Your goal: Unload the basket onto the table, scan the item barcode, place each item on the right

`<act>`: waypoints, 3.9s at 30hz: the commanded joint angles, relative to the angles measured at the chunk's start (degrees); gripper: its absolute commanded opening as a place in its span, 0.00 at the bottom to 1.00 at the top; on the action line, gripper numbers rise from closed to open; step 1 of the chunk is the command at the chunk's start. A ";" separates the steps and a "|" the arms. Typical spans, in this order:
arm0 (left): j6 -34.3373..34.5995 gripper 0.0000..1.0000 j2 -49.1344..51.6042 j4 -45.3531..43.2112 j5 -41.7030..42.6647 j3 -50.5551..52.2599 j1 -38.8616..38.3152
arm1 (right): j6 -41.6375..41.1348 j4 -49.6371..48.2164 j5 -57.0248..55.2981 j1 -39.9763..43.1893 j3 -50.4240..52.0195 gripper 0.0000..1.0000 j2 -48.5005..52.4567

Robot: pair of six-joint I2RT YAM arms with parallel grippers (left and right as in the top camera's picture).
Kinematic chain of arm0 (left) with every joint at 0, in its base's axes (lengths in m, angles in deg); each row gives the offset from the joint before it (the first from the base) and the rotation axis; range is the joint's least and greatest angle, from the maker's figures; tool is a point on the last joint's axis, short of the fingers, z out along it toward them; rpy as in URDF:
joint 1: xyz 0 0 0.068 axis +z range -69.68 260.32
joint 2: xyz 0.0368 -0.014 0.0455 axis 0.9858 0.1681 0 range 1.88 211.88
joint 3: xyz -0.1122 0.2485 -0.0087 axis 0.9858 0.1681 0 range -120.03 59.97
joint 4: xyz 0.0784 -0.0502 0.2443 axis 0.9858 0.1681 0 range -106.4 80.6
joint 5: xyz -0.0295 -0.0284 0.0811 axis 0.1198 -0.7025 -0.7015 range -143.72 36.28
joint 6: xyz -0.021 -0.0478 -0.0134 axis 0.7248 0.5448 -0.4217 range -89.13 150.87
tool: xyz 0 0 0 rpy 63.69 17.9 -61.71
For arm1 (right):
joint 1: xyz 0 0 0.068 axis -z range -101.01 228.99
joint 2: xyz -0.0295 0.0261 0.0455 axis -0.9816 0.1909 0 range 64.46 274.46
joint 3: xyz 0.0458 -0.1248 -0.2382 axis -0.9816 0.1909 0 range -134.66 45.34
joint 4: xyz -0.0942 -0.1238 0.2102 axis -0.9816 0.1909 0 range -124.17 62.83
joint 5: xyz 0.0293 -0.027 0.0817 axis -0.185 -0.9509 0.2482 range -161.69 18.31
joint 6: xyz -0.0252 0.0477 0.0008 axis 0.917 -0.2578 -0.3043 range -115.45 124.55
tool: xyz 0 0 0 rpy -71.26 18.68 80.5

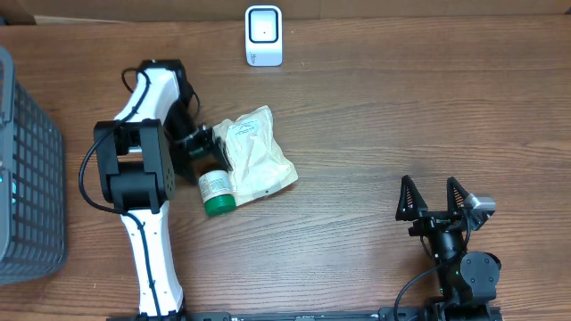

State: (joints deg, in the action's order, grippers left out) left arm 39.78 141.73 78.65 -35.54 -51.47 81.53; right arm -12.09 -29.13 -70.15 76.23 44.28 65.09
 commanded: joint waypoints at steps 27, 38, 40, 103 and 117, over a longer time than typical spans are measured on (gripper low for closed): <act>35.82 0.73 -48.96 -1.90 -32.15 11.10 -22.56 | 0.22 -0.39 0.07 -0.33 0.61 1.00 -0.46; 39.56 0.78 -49.22 -21.14 -30.34 35.67 -26.40 | 0.20 -0.39 0.07 -0.33 0.61 1.00 -0.46; 39.56 0.80 -49.22 -22.99 -30.34 38.58 -26.38 | 0.20 -0.39 0.07 -0.33 0.61 1.00 -0.46; 29.86 0.30 -49.22 -32.85 0.70 41.79 -8.20 | 0.20 -0.39 0.09 -0.33 0.61 1.00 -0.46; 30.62 0.38 -49.22 -32.61 30.97 41.92 10.56 | 0.20 -0.39 0.09 -0.33 0.61 1.00 -0.46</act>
State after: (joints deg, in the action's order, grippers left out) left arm 70.77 92.93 45.29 -12.70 -9.05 91.85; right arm -12.07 -29.11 -70.15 76.23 44.28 65.09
